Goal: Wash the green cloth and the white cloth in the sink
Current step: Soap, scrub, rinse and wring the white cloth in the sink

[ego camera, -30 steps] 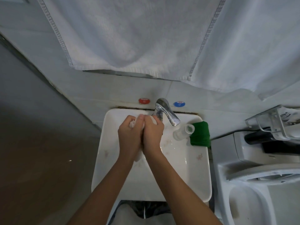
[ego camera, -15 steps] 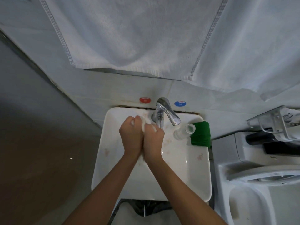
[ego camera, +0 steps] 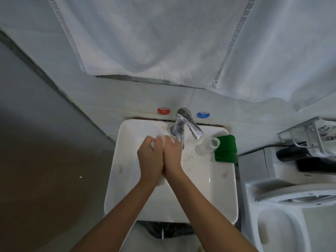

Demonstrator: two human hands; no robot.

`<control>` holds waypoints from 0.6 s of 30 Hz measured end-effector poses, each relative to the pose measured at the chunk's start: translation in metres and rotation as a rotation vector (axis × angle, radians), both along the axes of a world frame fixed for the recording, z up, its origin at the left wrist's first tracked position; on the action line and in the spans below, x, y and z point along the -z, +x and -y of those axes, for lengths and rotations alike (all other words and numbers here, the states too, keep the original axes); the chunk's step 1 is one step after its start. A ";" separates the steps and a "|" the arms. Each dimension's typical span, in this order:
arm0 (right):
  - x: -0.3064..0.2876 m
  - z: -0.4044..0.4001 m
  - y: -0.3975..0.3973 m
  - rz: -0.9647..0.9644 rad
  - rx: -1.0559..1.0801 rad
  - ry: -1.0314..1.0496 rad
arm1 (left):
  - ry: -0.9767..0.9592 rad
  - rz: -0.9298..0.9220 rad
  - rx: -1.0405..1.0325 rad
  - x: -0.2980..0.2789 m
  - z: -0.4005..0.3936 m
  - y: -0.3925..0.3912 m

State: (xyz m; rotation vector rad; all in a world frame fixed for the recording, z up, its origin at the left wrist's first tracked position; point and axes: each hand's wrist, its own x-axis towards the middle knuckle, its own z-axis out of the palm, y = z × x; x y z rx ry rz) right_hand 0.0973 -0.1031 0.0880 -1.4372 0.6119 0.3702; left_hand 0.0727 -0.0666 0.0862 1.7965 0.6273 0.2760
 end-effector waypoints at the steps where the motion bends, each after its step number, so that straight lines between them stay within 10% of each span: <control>1: 0.001 -0.004 -0.008 0.043 0.027 0.014 | -0.012 -0.013 -0.020 0.004 -0.008 0.005; 18: -0.003 -0.013 -0.021 0.040 0.181 0.044 | -0.069 0.048 0.084 0.006 -0.023 -0.003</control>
